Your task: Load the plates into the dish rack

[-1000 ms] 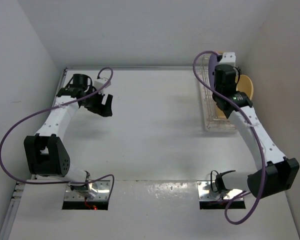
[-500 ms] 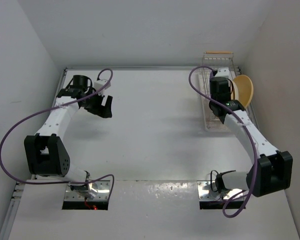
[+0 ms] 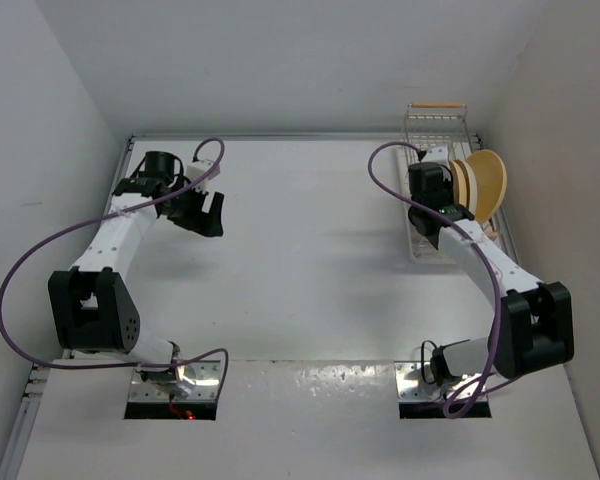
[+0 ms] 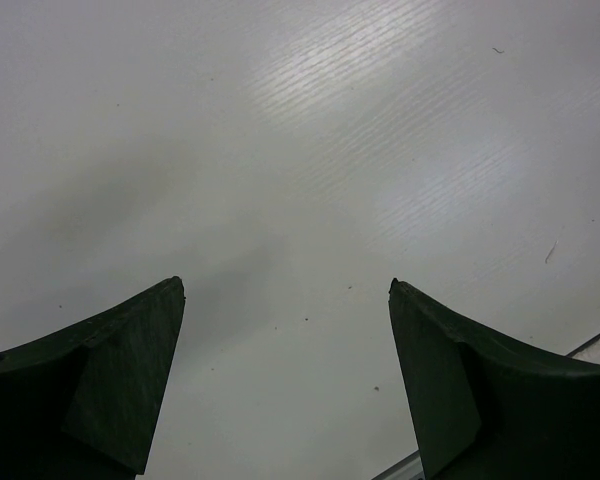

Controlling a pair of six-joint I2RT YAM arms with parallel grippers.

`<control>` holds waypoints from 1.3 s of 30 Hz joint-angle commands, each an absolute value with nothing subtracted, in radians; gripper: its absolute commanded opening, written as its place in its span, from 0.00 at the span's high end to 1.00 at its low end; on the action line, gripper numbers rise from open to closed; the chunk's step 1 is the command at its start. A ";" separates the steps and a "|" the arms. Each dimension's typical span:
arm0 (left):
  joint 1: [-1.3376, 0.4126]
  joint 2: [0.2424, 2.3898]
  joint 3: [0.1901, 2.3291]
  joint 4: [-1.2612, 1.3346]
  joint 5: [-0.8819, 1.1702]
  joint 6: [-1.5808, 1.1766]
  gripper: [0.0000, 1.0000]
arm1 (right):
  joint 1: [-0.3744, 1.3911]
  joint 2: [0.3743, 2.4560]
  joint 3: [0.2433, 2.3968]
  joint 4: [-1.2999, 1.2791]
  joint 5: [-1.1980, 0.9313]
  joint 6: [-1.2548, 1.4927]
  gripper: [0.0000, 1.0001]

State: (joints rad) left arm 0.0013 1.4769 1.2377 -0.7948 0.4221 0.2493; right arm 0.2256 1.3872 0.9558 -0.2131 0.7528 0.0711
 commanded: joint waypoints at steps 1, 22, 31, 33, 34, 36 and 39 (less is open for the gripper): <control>0.015 1.465 1.238 -0.779 0.439 0.239 0.13 | 0.247 1.382 0.942 -0.140 0.879 0.054 1.00; 0.015 1.456 1.220 -0.779 0.439 0.239 0.13 | 0.196 1.436 0.957 -0.291 0.695 0.166 0.73; 0.015 1.456 1.220 -0.779 0.439 0.239 0.13 | 0.198 1.402 0.991 -0.327 0.689 0.147 0.52; 0.015 1.456 1.220 -0.779 0.439 0.239 0.13 | 0.196 1.390 0.994 -0.333 0.692 0.146 0.51; 0.015 1.456 1.220 -0.779 0.448 0.239 0.13 | 0.196 1.385 0.993 -0.333 0.692 0.144 0.51; 0.015 1.456 1.220 -0.779 0.448 0.239 0.13 | 0.196 1.373 0.994 -0.327 0.698 0.152 0.51; 0.015 1.456 1.220 -0.779 0.448 0.239 0.13 | 0.195 1.365 1.006 -0.336 0.692 0.161 0.51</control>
State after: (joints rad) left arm 0.0063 1.4769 1.2198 -0.7921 0.4263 0.2489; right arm 0.2024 1.4055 0.9524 -0.3443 0.6941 0.1505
